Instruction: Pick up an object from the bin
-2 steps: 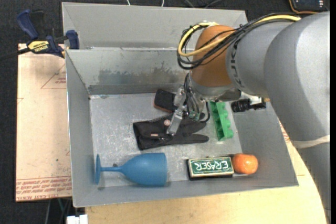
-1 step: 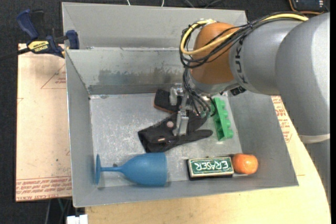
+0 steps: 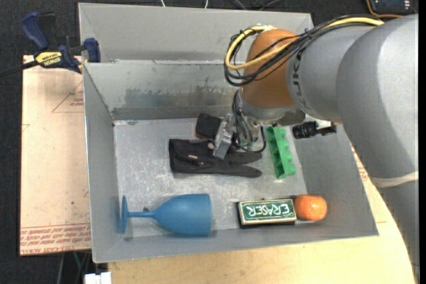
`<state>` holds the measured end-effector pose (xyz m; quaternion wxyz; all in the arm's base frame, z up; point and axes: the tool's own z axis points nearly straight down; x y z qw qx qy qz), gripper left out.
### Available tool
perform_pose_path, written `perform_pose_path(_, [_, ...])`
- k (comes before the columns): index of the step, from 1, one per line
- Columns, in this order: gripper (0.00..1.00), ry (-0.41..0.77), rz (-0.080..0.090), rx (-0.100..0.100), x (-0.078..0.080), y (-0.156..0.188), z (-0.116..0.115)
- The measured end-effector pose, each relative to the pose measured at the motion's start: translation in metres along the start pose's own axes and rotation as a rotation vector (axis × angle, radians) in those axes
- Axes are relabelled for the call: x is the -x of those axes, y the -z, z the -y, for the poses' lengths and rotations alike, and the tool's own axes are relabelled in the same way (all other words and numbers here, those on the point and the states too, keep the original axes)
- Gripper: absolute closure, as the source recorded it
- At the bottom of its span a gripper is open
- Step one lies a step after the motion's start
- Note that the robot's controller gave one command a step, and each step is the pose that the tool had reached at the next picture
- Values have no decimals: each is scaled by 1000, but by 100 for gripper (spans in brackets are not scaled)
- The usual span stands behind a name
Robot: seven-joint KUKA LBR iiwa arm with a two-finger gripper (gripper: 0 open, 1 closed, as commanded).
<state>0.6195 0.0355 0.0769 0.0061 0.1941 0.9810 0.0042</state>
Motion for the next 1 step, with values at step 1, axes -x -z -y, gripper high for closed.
perform_pose_path(1, [100, 0, 0, 0, 0, 0, 0])
